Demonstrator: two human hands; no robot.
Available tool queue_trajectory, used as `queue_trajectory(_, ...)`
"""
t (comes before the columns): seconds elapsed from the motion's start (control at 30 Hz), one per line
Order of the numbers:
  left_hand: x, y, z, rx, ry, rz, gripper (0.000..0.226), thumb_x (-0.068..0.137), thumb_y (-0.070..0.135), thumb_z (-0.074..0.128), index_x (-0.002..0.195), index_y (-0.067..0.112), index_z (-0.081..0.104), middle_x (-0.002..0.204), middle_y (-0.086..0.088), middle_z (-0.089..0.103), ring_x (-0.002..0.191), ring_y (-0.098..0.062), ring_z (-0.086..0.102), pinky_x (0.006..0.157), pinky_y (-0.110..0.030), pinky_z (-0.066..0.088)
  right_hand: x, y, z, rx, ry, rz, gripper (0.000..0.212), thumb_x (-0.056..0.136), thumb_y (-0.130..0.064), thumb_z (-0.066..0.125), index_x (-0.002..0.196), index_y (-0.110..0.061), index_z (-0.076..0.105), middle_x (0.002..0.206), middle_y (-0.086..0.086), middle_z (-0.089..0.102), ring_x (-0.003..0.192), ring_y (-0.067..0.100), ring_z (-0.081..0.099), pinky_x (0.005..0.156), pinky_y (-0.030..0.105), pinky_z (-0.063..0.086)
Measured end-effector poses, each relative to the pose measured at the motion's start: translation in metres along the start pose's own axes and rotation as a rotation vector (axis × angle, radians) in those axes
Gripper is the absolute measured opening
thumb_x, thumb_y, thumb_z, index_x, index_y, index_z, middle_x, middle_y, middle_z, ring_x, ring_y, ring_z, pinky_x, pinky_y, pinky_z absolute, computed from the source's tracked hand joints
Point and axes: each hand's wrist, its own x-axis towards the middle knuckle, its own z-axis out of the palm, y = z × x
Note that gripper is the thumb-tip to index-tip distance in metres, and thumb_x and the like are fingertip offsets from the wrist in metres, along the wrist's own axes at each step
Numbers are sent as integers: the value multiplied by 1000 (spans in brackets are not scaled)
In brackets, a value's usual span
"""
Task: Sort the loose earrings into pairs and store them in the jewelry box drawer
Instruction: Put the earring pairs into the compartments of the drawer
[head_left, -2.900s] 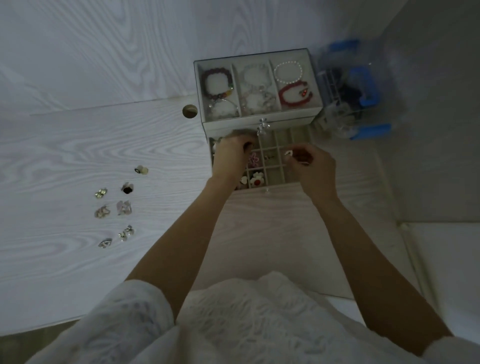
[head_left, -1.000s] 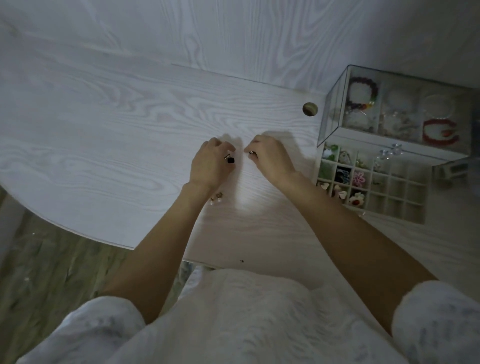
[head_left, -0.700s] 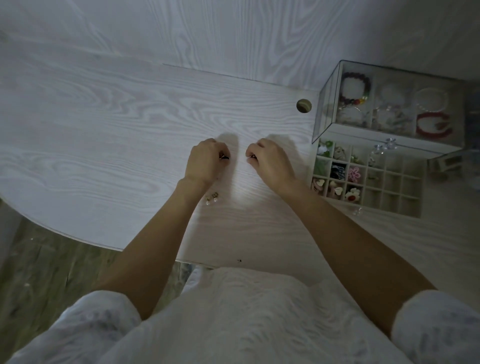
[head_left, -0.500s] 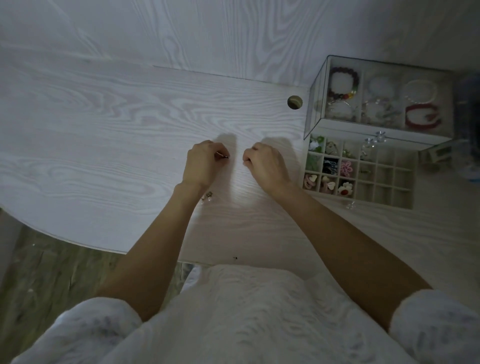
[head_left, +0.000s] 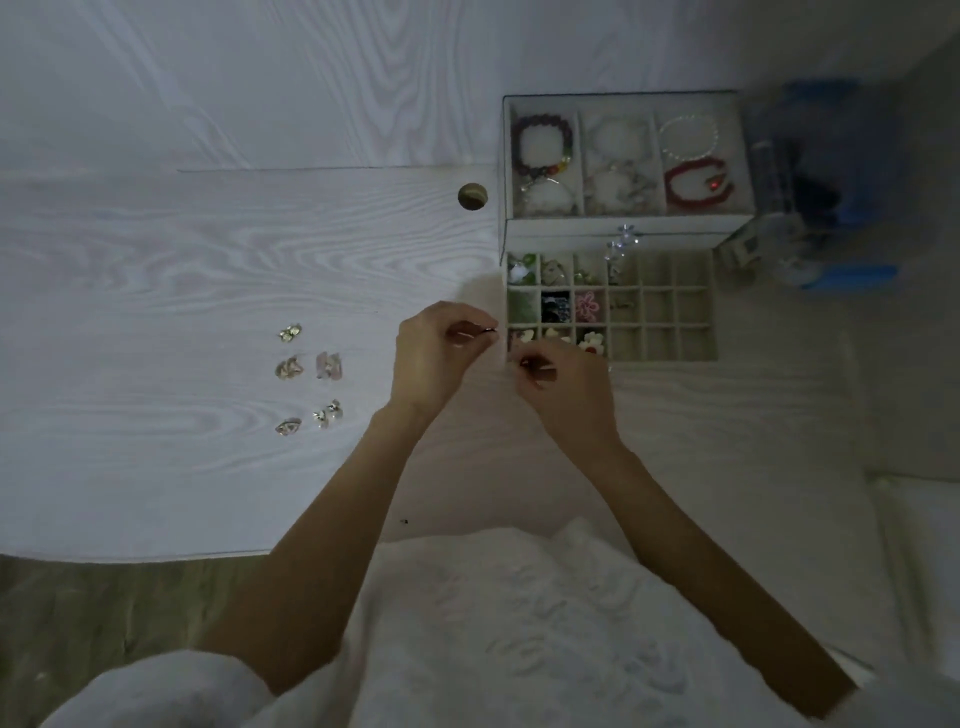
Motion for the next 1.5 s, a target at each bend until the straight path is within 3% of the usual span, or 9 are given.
queue_trajectory(0.2, 38, 58, 78, 158, -172, 253, 12, 77, 6, 70, 88, 9, 73, 91, -6, 72, 73, -8, 60, 73, -11, 44, -10, 41, -81, 103, 261, 184, 18, 77, 1, 67, 90, -11, 71, 80, 0, 69, 73, 5, 63, 74, 8, 49)
queue_trajectory(0.47, 62, 78, 146, 331, -338, 385, 14, 77, 2, 66, 87, 9, 73, 93, -11, 72, 85, -29, 67, 77, -36, 55, 8, 77, -112, 65, 349, 190, 20, 77, 2, 65, 92, -9, 70, 86, 5, 70, 77, 8, 63, 76, 13, 50)
queue_trajectory(0.67, 65, 81, 148, 452, -409, 439, 24, 77, 5, 66, 100, 10, 70, 99, -13, 70, 92, -33, 62, 78, -42, 52, 32, 86, -107, 16, 396, 163, 15, 80, -4, 65, 93, -9, 70, 87, 6, 71, 78, 14, 64, 75, 22, 52)
queue_trajectory(0.77, 58, 73, 138, 572, -314, 535, 15, 78, 16, 69, 93, 15, 71, 88, -8, 70, 85, -31, 61, 72, -36, 51, 46, 86, -105, -65, 433, 101, 14, 80, -4, 64, 92, -8, 68, 85, 9, 69, 74, 14, 61, 69, 18, 46)
queue_trajectory(0.9, 44, 50, 120, 632, -226, 618, 10, 80, 23, 67, 87, 22, 73, 85, 0, 72, 79, -25, 60, 71, -31, 50, 69, 89, -98, -220, 346, 36, 14, 80, -1, 59, 92, -5, 65, 82, 11, 67, 72, 18, 59, 63, 16, 34)
queue_trajectory(1.1, 39, 44, 110, 631, -207, 593, 18, 84, 26, 58, 92, 25, 73, 88, 4, 72, 83, -23, 59, 74, -32, 49, 90, 96, -91, -406, 201, -15, 13, 82, -1, 55, 92, -4, 62, 91, 17, 66, 81, 33, 61, 64, 35, 42)
queue_trajectory(1.27, 39, 45, 110, 637, -222, 584, 14, 81, 19, 66, 92, 25, 74, 88, 4, 72, 82, -24, 59, 76, -31, 48, 90, 93, -92, -498, 160, -56, 20, 89, -11, 52, 101, -7, 67, 106, 14, 65, 92, 33, 61, 71, 36, 45)
queue_trajectory(1.4, 37, 43, 103, 617, -293, 593, 24, 85, 23, 50, 94, 21, 72, 93, 2, 71, 90, -26, 60, 81, -36, 50, 86, 86, -88, -574, 166, -79, 26, 88, -7, 49, 109, -9, 64, 107, 16, 65, 92, 37, 62, 69, 38, 47)
queue_trajectory(1.5, 32, 38, 89, 612, -292, 610, 27, 87, 24, 46, 97, 19, 70, 98, 1, 70, 96, -25, 59, 84, -37, 49, 78, 82, -86, -595, 192, -89, 22, 83, -1, 51, 100, -4, 65, 100, 18, 65, 85, 37, 62, 62, 35, 45)
